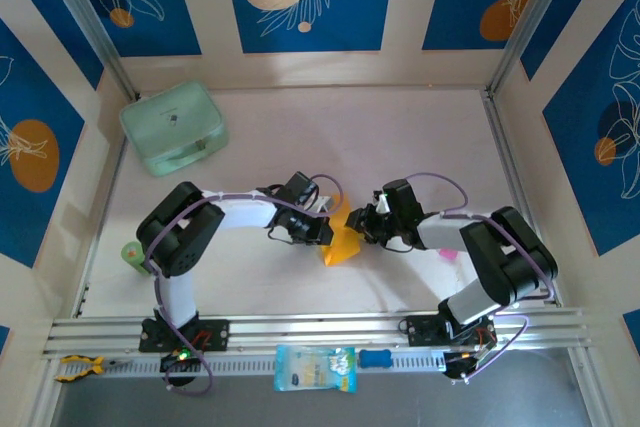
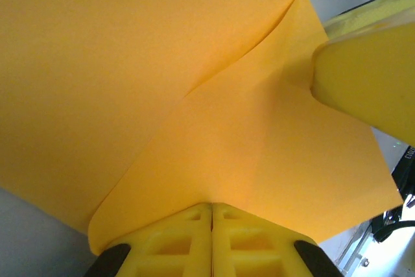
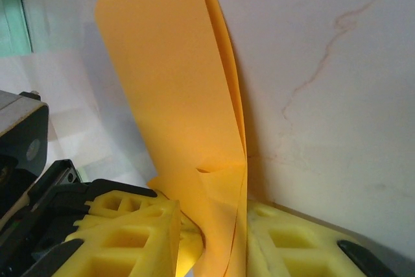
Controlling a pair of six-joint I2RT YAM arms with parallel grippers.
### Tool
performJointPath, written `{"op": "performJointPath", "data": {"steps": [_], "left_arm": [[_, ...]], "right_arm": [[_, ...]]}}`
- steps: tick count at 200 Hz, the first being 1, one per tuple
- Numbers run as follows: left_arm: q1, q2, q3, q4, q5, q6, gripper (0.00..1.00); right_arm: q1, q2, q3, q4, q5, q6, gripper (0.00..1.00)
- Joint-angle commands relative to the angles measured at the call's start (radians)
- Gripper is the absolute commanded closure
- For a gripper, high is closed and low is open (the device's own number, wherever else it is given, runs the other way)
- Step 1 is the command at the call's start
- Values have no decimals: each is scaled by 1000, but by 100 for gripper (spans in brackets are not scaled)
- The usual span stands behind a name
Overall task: Fold a paper plane with a square sheet of paper (pick it up from the middle)
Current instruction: Turn over the paper at the center of the table.
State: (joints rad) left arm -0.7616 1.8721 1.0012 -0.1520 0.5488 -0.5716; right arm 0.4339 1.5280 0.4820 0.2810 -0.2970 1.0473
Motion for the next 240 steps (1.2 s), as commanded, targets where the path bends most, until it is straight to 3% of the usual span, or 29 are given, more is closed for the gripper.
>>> {"op": "performJointPath", "data": {"steps": [1,106,174,200,240], "left_arm": [[-7,-30,-6,2,1,-5,92],[-6,-78,-15,39,12,-3,86],[19,-253,-68,-16,-175,5,73],[44,-303,-90,-50,-233,-7,70],[77,-348,-103,-131,-318,-8,63]], "right_arm": [[-10,25,-10,44,-43,-41,71],[-47,74,-17,136,-107,-79,87],[-51,-55,5,23,-89,-124,94],[-42,-156,37,-120,-39,-183,94],[8,-305,182,-535,188,-322,94]]}}
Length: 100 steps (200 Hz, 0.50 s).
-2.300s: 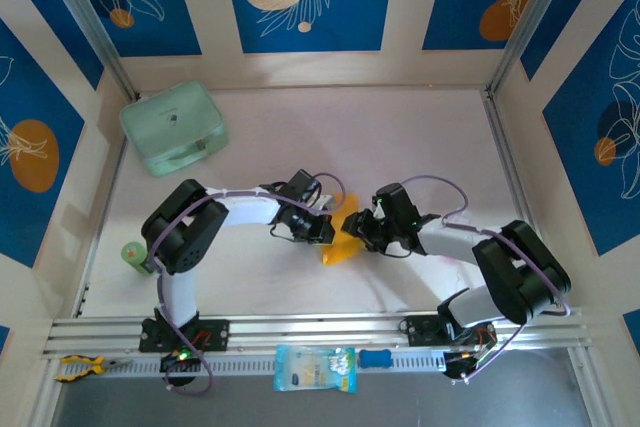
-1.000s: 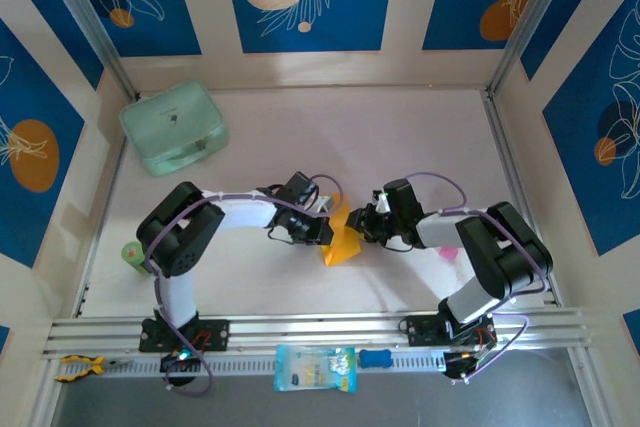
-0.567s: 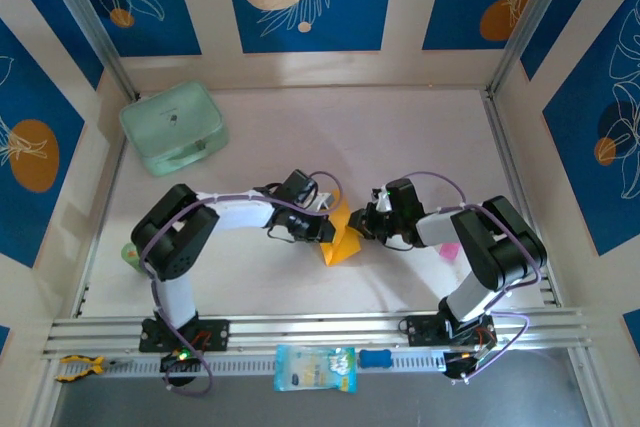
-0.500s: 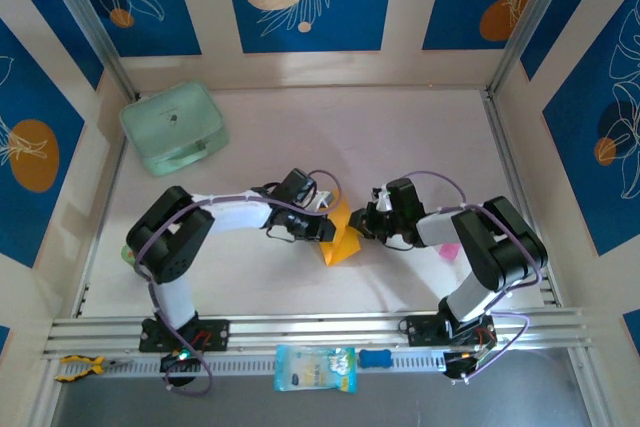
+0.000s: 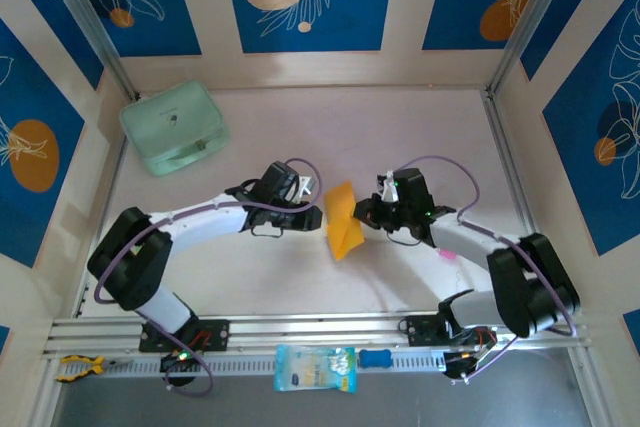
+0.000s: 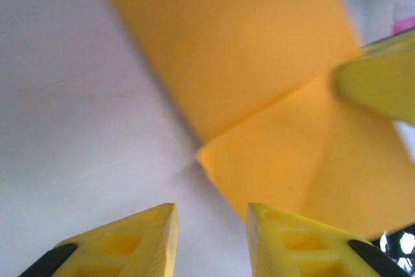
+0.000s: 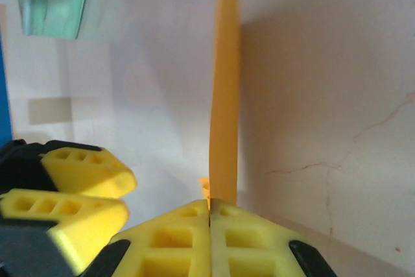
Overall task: Fold a paper plane with a square sheet of paper (pick it up from the middle)
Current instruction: Turn over the paper at the center of the table.
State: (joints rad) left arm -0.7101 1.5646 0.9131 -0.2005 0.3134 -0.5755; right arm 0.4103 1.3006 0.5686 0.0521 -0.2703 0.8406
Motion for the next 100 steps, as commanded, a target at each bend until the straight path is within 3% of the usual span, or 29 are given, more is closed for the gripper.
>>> {"op": "performJointPath", "data": {"steps": [1,53,100], "left_arm": [[27,-42,-15,-85,-85,-3,63],[104,-119,-36,-134,-134,0,55],[151,-175,-54,-193,-224,-21,51]], "right_arm": [[32,-80,101,-315,168,-117,94],[137,-111,323,-736,577,-205,94],[316,83,548,-1083,1047,-112,94]]}}
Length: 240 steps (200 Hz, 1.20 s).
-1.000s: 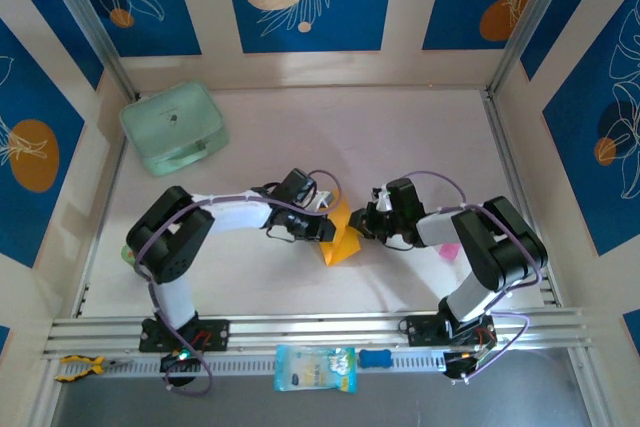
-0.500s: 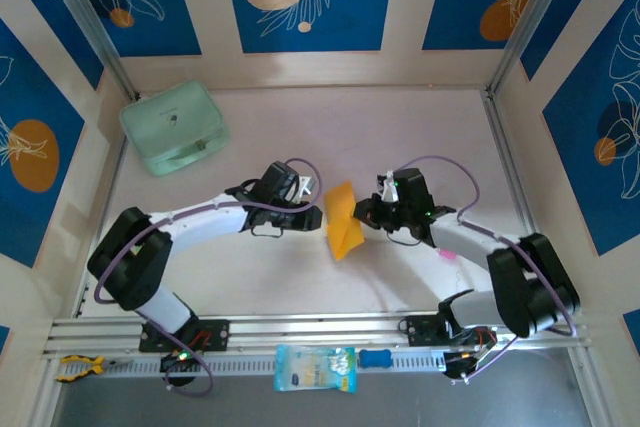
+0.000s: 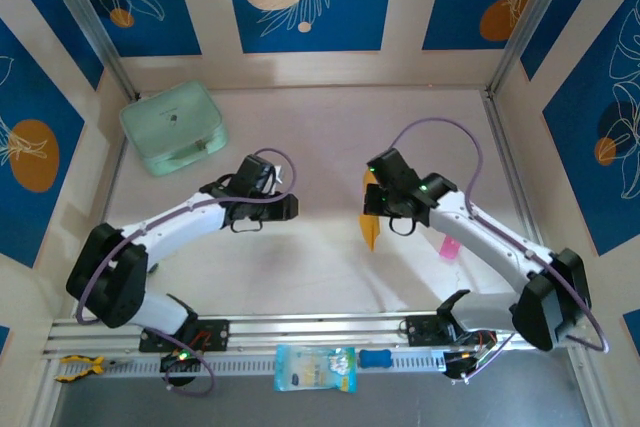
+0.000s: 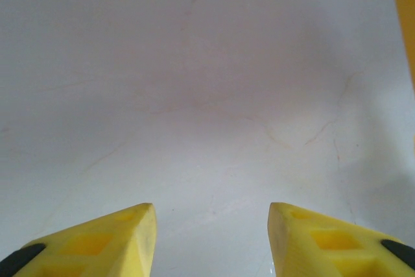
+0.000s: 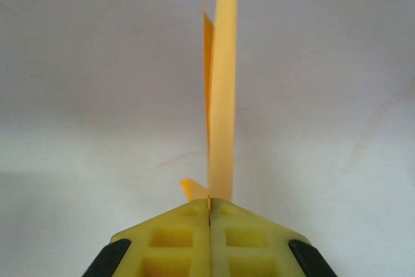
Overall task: Fold a paper plane with a square sheet of paper (pick it up from the middle)
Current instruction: Turn over the paper at the center of the table.
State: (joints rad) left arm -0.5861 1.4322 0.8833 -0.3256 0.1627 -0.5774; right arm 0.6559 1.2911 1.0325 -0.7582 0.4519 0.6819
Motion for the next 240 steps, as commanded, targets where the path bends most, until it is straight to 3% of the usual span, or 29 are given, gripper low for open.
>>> {"op": "performJointPath", "data": {"steps": [1,49,106,183,210,240], "left_arm": [[28,-45,-25,-69,-75,-20,51],[92,-107,-30,-160,-193,-52,49],[172,-181,-55,-203,-251,-69,48],[192,-196,-61,-206,-239,-63,48],[193,-198,-61,-207,-233,-58,48],[193,-197,-63,-196,-203,-45,48]], "right_arm": [[74,96,87,-277,331,51,94],[229,361,233,-432,519,173,94],[368,652,414,-451,469,204,92],[416,727,498,-259,266,100,88],[413,719,477,-158,144,53,83],[389,567,363,61,-42,15,60]]}}
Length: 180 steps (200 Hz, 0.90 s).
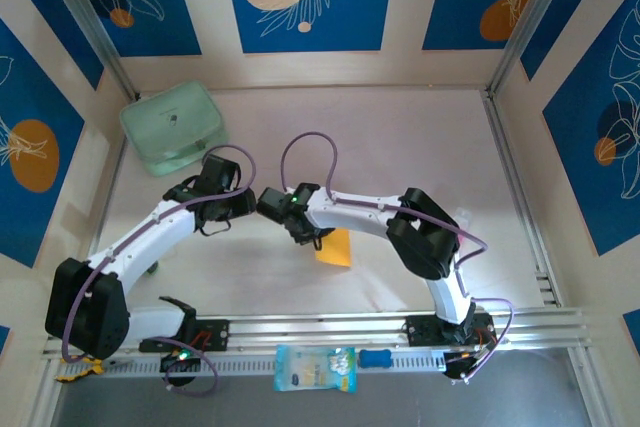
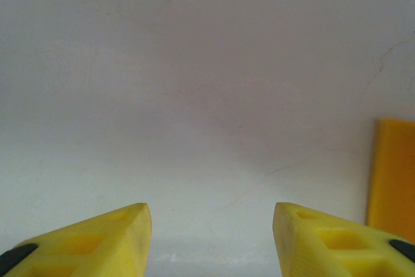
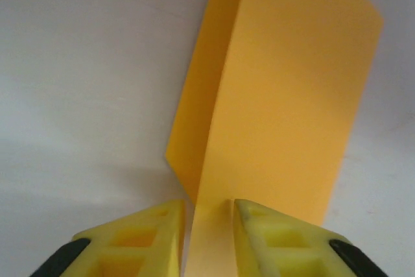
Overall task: Fold a paper plane with a square sheet of paper (pick it up from the middle)
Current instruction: Turn over the paper at the center of the table, then third fold the triangle at the center of the table.
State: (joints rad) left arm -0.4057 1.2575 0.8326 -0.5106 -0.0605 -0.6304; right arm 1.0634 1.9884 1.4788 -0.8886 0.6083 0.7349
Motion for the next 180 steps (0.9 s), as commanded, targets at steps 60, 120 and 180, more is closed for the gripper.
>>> {"op": "performJointPath", "data": {"steps": [60,120,180], "left_arm": [[10,3,-48,151,296,51,53],[-4,110,-43,269,510,39,64],[-38,204,-26,298,580,21,65]], "right_arm": [[-304,-519,-650,799,-720,121,66],[-477,-575,-905,1020,-935,206,84],[-531,-507,-993,1088,-965,224,86]]}}
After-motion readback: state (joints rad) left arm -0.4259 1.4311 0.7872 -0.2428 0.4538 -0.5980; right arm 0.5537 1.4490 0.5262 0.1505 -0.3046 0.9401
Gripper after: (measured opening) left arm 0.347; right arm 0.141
